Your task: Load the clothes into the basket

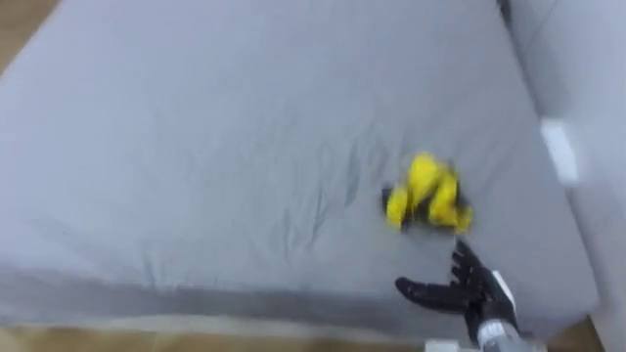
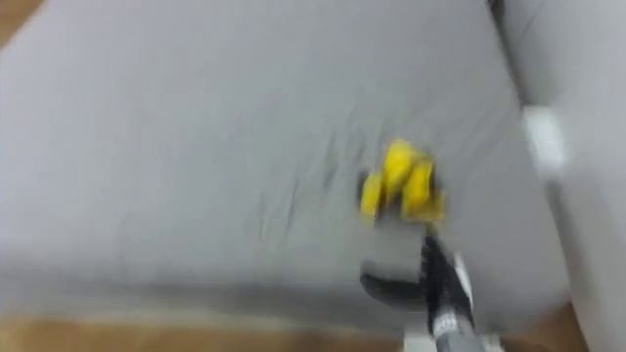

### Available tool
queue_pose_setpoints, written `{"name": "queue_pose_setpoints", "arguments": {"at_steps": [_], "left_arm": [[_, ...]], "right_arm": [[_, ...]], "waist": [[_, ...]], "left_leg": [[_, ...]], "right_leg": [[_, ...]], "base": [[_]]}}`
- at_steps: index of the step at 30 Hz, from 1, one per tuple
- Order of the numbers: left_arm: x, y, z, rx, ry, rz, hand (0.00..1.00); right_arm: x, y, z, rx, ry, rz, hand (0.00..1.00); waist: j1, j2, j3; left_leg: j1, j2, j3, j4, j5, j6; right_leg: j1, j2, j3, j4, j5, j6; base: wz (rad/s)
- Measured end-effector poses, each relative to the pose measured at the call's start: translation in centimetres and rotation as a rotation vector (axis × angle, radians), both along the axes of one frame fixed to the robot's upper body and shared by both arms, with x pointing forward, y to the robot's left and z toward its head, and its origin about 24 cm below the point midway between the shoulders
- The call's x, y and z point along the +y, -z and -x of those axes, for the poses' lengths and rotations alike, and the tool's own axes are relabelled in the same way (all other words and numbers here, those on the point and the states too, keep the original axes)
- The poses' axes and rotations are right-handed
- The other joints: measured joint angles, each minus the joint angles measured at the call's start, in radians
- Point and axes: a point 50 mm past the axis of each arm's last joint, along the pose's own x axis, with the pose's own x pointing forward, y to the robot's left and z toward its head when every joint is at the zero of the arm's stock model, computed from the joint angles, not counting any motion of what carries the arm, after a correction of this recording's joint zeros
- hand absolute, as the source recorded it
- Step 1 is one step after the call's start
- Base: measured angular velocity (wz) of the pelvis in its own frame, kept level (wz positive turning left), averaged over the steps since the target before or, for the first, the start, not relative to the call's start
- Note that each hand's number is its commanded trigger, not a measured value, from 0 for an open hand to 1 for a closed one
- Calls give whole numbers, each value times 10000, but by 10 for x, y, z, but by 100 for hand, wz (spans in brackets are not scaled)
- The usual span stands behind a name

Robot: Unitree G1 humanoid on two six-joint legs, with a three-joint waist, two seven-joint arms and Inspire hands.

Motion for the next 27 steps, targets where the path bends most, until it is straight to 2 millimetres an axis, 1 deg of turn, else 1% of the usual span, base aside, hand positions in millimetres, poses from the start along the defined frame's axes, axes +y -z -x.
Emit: {"name": "queue_pose_setpoints", "arguments": {"at_steps": [1,2,3,4,5,6,7,8,9,10,11,12,13,14,15,16,19,21,23,24,27], "left_arm": [[1,-1,-3,-106,7,-49,0],[-2,-1,-7,-219,91,2,0],[-3,-1,-9,-305,92,37,0],[-5,-2,-15,-522,108,75,0],[-5,-2,-20,-692,106,94,0],[-6,-2,-22,-759,96,112,0],[-8,-3,-26,-933,154,150,0],[-11,-3,-28,-1053,140,216,0],[-12,-3,-28,-1063,132,250,0],[-14,-3,-29,-1123,114,292,0],[-14,-2,-26,-1035,23,317,0],[-15,-1,-21,-869,-52,332,0],[-16,0,-14,-597,-183,420,0],[-16,1,-4,-316,-234,482,0],[-16,1,-2,-216,-263,484,0],[-15,1,-1,-133,-289,467,0],[-16,2,-6,-165,-522,556,0],[-16,2,-8,-120,-614,601,0],[-16,2,-11,-142,-604,585,0],[-16,2,-12,-165,-596,587,0],[-16,2,-22,-290,-630,642,0]], "right_arm": [[-1,-2,-2,-65,23,70,0],[-3,-2,-1,-32,88,237,0],[-5,-2,-1,-7,148,295,0],[-5,-2,0,6,229,350,0],[-5,-3,-1,-37,232,436,0],[-5,-5,-2,-129,205,510,0],[-5,-10,-6,-412,162,633,0],[-4,-17,-10,-715,173,698,0],[-3,-20,-12,-863,143,750,0],[0,-23,-14,-1023,30,859,0],[4,-23,-14,-1071,-177,931,0],[4,-25,-14,-1150,-211,964,0],[3,-28,-13,-1312,-224,1094,0],[1,-30,-12,-1383,-149,1199,0],[1,-31,-11,-1406,-95,1246,0],[0,-31,-12,-1422,-31,1323,0],[-1,-34,-13,-1515,-156,1545,0],[0,-36,-15,-1649,-203,1579,0],[0,-37,-15,-1670,-199,1838,0],[1,-37,-15,-1666,-217,1951,0],[2,-26,-15,-1145,-291,2100,0]], "waist": [[-170,-142,78],[-226,-195,97],[-223,-232,120],[-215,-305,157],[-214,-380,128],[-220,-387,123],[-210,-382,121],[-142,-369,107],[-117,-370,92],[-124,-451,32],[-181,-499,-125],[-240,-522,-153],[-401,-533,-142],[-483,-521,-127],[-482,-515,-105],[-517,-532,-62],[-451,-556,-38],[-443,-572,-21],[-451,-604,28],[-417,-586,46],[-399,-601,67]], "left_leg": [[-627,6,28,717,-97,83],[-1185,-1,99,888,-400,145],[-1419,-48,181,841,-593,150],[-1882,-98,370,603,-867,182],[-2363,-251,359,113,-1153,289],[-2591,-288,377,-207,-1276,300],[-2959,-398,371,-1071,-1355,380],[-3147,-481,347,-2224,-1351,396],[-3235,-579,337,-2851,-1288,394],[-3300,-671,355,-3557,-417,559],[-3052,-889,366,-4157,-80,759],[-2888,-968,401,-4408,-7,793],[-2572,-1109,428,-4846,87,852],[-2317,-1207,447,-5091,131,878],[-2230,-1248,447,-5207,140,885],[-2120,-1301,438,-5333,141,886],[-2029,-1428,369,-5597,141,886],[-2026,-1430,334,-5709,141,886],[-2072,-1432,277,-5795,141,886],[-2113,-1434,270,-5799,141,886],[-2420,-1463,125,-5747,153,895]], "right_leg": [[363,-79,80,-208,-143,65],[794,-73,143,-602,-163,110],[986,-71,222,-760,-182,145],[1326,-68,357,-1051,-217,203],[1554,-86,508,-1255,-272,279],[1641,-86,571,-1339,-296,300],[1736,-89,750,-1391,-351,350],[1791,-92,988,-1401,-385,407],[1803,-90,1144,-1395,-406,442],[1794,-157,1443,-1396,-463,553],[1843,-271,1657,-1449,-516,693],[1948,-315,1687,-1579,-491,759],[2175,-383,1687,-1877,-442,846],[2344,-428,1694,-2073,-428,912],[2399,-449,1700,-2110,-436,935],[2465,-478,1706,-2169,-462,979],[2567,-494,1709,-2429,-487,1021],[2536,-501,1709,-2448,-499,1041],[2570,-505,1668,-2592,-500,1043],[2566,-505,1660,-2601,-499,1043],[2324,-528,1546,-2603,-499,1043]], "base": [[28],[26],[5],[-16],[-23],[-34],[-49],[-55],[-66],[-59],[-48],[-18],[0],[4],[4],[0],[3],[2],[7],[8],[12]]}}
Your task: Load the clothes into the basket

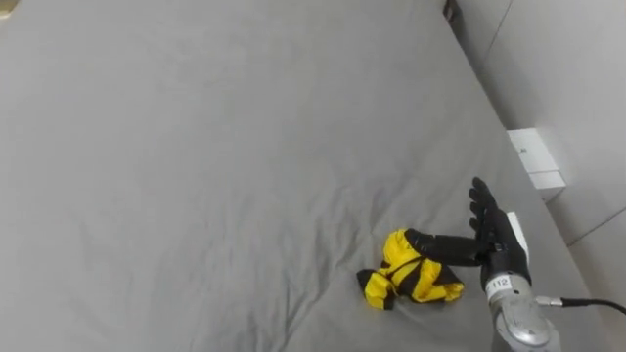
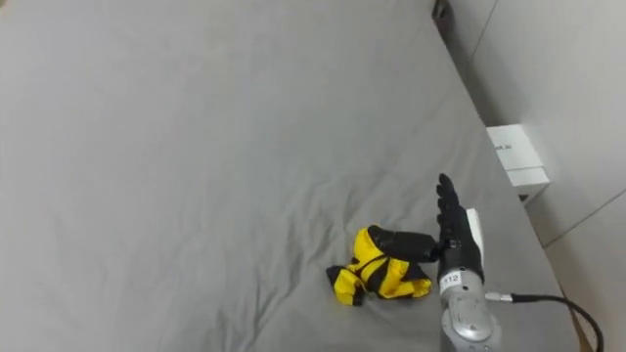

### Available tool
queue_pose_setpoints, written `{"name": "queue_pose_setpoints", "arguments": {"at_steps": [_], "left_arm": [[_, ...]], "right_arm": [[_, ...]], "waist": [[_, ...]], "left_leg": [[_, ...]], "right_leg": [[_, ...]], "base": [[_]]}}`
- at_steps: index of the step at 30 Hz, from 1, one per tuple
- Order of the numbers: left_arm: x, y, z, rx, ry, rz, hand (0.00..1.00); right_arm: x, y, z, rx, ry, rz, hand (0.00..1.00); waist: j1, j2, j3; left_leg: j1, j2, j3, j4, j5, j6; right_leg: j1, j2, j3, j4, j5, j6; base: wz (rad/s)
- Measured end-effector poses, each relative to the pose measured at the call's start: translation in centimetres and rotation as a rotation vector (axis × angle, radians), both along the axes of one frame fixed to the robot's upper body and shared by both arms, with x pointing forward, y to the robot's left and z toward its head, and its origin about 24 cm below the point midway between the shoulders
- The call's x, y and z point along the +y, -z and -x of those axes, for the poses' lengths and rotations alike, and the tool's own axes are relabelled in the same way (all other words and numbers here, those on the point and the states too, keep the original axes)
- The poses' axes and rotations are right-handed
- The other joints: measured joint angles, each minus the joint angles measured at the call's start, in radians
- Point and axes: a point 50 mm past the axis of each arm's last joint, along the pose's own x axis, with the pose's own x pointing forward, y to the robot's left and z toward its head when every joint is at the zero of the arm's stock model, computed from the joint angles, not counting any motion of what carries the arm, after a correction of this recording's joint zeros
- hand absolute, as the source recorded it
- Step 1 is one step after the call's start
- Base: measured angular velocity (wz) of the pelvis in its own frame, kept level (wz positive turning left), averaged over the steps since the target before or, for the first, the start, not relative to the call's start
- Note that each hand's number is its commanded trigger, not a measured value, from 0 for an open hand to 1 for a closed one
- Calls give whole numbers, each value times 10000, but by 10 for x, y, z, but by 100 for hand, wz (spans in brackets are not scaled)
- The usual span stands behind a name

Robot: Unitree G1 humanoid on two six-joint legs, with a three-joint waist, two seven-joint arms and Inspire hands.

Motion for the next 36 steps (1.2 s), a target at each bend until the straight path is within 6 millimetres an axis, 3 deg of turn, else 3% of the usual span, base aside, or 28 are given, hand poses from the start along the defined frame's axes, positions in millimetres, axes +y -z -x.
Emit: {"name": "queue_pose_setpoints", "arguments": {"at_steps": [4,8,15,16,17,18,22,28,31,36], "left_arm": [[-1,0,-17,-226,94,56,0],[-1,0,-20,-320,123,36,0],[1,0,-15,-149,58,-57,0],[2,0,-15,-138,31,-143,0],[2,-1,-15,-133,10,-225,0],[2,-1,-16,-132,15,-239,0],[2,-2,-19,-263,61,-271,0],[4,-2,-20,-220,279,-330,0],[4,-2,-19,-170,310,-344,0],[4,-2,-19,-149,323,-354,0]], "right_arm": [[-1,17,-2,994,202,78,0],[0,29,-2,1758,144,87,0],[-3,37,1,2274,312,88,0],[-4,38,1,2311,317,96,13],[-4,39,2,2362,299,99,53],[-4,40,4,2413,270,125,100],[-5,47,11,2821,80,470,100],[-19,56,21,3568,412,686,100],[-20,62,29,3938,567,639,100],[-24,62,28,4002,710,646,100]], "waist": [[200,6,9],[533,-73,35],[548,-124,25],[524,-120,24],[510,-120,25],[509,-121,25],[492,-156,15],[490,-315,-89],[492,-308,-81],[491,-142,19]], "left_leg": [[-547,-127,-193,52,131,36],[-731,-175,-350,45,156,33],[-1000,-252,-750,65,162,25],[-989,-253,-785,63,162,25],[-930,-256,-799,44,162,25],[-889,-260,-801,32,161,26],[-678,-272,-748,-95,162,27],[-679,-348,-753,-87,191,76],[-683,-378,-828,-89,193,78],[-699,-388,-826,-87,192,78]], "right_leg": [[-418,-62,-237,2,1,3],[-491,-82,-464,-62,-16,26],[-492,-114,-1120,-180,-21,36],[-462,-120,-1244,-168,-21,36],[-411,-122,-1233,-177,-21,36],[-374,-125,-1234,-181,-21,36],[-232,-148,-1171,-187,-44,76],[-146,-209,-1188,-344,-86,139],[-133,-212,-1236,-341,-86,141],[-133,-208,-1240,-347,-86,142]], "base": [[18],[17],[24],[11],[9],[0],[-4],[0],[5],[1]]}}
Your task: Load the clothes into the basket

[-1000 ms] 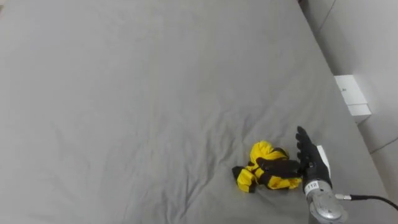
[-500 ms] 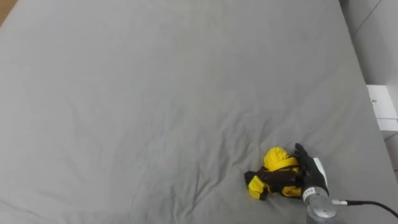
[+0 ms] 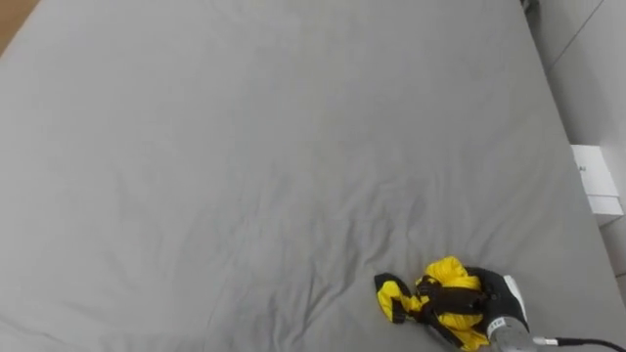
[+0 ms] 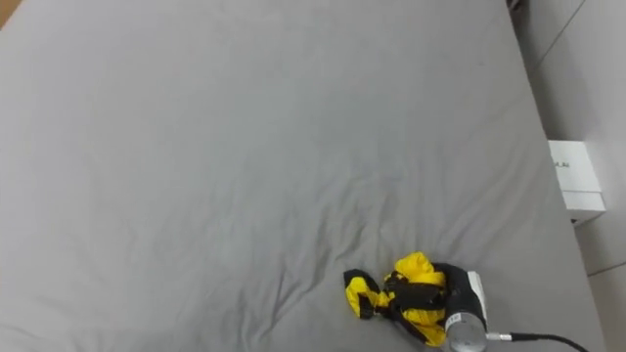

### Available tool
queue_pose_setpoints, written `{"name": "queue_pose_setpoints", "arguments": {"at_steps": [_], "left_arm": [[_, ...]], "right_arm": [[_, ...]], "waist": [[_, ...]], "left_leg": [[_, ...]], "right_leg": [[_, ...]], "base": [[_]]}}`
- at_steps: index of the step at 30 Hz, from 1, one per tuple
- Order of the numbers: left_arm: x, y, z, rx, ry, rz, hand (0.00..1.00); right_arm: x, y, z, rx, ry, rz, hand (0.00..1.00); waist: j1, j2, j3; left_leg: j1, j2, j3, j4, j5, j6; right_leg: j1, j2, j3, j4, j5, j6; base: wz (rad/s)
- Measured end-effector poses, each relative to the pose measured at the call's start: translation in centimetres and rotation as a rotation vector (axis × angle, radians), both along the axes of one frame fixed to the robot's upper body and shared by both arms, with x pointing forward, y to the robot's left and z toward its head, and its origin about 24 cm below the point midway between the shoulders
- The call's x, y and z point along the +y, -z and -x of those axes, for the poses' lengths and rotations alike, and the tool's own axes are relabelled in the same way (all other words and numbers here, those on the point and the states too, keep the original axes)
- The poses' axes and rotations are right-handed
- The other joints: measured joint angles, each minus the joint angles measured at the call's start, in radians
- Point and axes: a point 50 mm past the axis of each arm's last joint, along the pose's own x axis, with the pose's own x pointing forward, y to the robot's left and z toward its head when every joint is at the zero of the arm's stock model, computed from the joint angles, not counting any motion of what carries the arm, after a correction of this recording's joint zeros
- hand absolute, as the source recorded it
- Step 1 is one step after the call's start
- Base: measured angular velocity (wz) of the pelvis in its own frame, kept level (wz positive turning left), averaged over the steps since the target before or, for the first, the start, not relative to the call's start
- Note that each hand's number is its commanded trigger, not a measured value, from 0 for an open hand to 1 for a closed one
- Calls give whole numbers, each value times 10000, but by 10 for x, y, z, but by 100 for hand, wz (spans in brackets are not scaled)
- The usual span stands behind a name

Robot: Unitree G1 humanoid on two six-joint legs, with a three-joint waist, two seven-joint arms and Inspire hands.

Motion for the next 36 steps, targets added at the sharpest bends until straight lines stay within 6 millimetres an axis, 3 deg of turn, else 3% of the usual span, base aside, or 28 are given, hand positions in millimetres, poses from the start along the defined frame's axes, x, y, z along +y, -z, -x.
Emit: {"name": "queue_pose_setpoints", "arguments": {"at_steps": [10,15,19,24,30,32,36], "left_arm": [[4,-1,4,48,-269,-225,0],[8,-1,12,205,-534,-304,0],[12,-2,19,454,-868,-434,0],[17,-1,30,1055,-1019,-504,0],[19,-1,42,1899,-917,-693,0],[20,-1,46,2202,-1073,-691,0],[21,-1,53,2645,-1275,-667,0]], "right_arm": [[-9,1,11,34,583,-382,100],[-14,-18,-2,-1109,871,-607,100],[-29,-32,-8,-1806,1279,-444,100],[-46,-50,-8,-2774,2031,-147,100],[-67,-53,15,-2763,2852,318,100],[-78,-51,29,-2573,3576,519,100],[-87,-52,36,-2582,4356,624,100]], "waist": [[-66,15,-40],[-490,-60,-40],[-607,-257,-29],[-851,-279,-16],[-1350,-260,3],[-1572,-188,50],[-1943,-123,98]], "left_leg": [[682,-94,72,-241,0,0],[1031,-97,242,-443,1,3],[1361,-27,664,-461,0,2],[1654,73,1104,-499,-2,3],[1928,253,1574,-566,-3,2],[1960,324,1778,-565,-5,-1],[1964,452,2133,-567,-11,-4]], "right_leg": [[558,-45,155,-175,-73,109],[744,-65,425,-166,-84,127],[811,-20,1150,-124,-84,127],[828,50,1686,-6,-79,120],[823,181,2228,82,4,76],[762,248,2444,106,58,61],[557,382,2828,246,143,4]], "base": [[-1],[-15],[-27],[-28],[-25],[-30],[-33]]}}
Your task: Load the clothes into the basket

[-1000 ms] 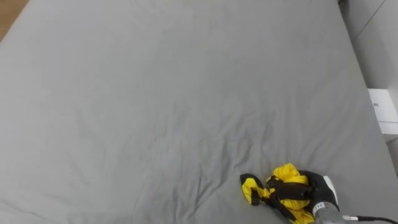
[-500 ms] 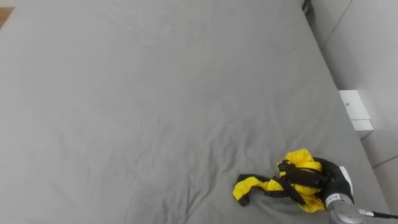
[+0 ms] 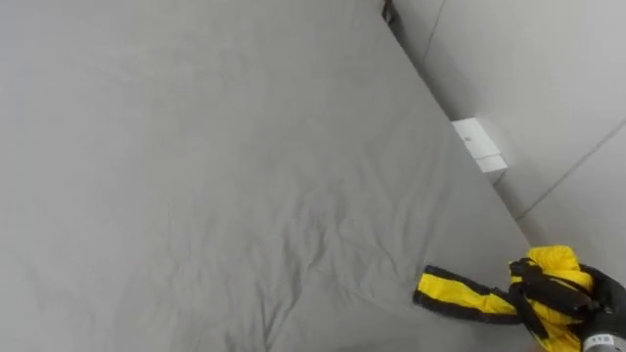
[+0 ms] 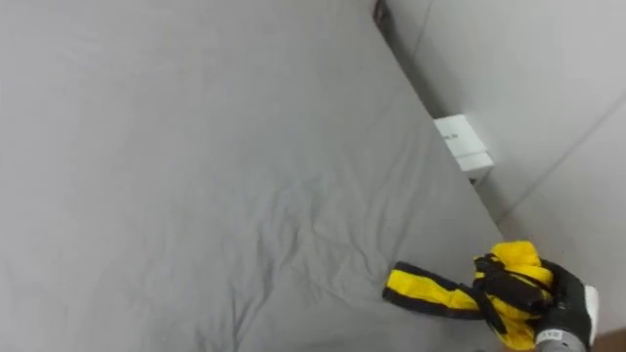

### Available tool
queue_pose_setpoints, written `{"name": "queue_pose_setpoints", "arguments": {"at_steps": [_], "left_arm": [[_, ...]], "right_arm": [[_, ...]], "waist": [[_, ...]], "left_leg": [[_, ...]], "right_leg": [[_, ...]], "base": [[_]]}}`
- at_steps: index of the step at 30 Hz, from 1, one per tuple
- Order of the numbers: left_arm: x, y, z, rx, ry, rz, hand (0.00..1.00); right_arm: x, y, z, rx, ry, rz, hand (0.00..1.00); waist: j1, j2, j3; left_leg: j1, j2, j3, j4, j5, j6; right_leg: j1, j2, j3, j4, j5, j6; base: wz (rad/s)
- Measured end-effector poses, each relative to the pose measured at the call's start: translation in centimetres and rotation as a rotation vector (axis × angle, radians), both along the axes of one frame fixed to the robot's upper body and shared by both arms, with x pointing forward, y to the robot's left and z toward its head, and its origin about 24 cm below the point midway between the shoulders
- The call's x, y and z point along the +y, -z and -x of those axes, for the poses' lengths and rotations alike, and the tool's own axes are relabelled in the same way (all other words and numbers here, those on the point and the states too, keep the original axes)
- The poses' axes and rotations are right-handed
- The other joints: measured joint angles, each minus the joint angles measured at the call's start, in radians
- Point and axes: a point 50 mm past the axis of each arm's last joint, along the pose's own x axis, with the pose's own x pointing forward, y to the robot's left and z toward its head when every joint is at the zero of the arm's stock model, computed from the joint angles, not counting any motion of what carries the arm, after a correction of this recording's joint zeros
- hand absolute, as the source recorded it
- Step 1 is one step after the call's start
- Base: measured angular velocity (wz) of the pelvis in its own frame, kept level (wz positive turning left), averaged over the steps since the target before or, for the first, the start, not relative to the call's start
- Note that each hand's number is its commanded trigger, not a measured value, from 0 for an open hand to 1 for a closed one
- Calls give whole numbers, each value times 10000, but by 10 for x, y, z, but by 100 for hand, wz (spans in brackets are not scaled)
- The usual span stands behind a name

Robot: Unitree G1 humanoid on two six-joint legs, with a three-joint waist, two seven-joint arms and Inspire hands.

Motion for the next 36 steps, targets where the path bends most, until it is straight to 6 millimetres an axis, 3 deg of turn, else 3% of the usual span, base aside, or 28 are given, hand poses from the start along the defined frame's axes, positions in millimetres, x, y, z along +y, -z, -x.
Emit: {"name": "queue_pose_setpoints", "arguments": {"at_steps": [3,9,12,14,21,26,28,32,36], "left_arm": [[2,-1,4,169,-66,-112,0],[5,-2,12,550,-448,-72,0],[4,-2,19,891,-489,-17,0],[3,-1,23,1107,-507,68,0],[-1,0,27,1420,-342,360,0],[-10,3,20,1578,653,594,0],[-8,3,12,1255,780,534,0],[-6,3,-5,1032,1387,437,0],[-6,3,-16,678,1510,372,0]], "right_arm": [[-7,4,11,-52,829,-414,100],[-19,22,52,817,2349,-1220,100],[-20,27,62,896,3092,-1641,100],[-24,25,63,840,3439,-1579,100],[-44,14,59,550,4445,-1048,100],[-61,-6,34,115,4388,-91,100],[-62,-11,23,-154,4332,26,100],[-55,-14,1,-336,4056,113,100],[-50,-12,-8,-220,3902,92,100]], "waist": [[-78,16,19],[-401,18,15],[-566,94,13],[-718,255,31],[-1157,791,12],[-1360,1417,11],[-1350,1565,-8],[-1343,1667,9],[-1339,1744,42]], "left_leg": [[-7,115,181,-8,-32,-49],[-5,249,588,-6,-92,-126],[18,318,854,3,-119,-167],[-40,328,1039,1,-121,-171],[-595,377,1401,98,-126,-166],[-1424,302,1643,179,-100,-99],[-1798,276,1680,310,-106,-82],[-2520,148,1668,548,-60,-12],[-3042,122,1690,751,-14,59]], "right_leg": [[-111,125,237,22,88,-41],[-285,248,561,144,136,-109],[-361,346,832,147,226,-163],[-481,393,1001,144,284,-171],[-1372,436,1331,617,306,-150],[-2615,477,1831,1214,299,-81],[-3114,475,1955,1501,284,-64],[-4055,468,2144,2076,241,-65],[-4675,438,2192,2444,101,-15]], "base": [[-22],[-17],[-28],[-24],[-18],[-29],[-32],[-17],[9]]}}
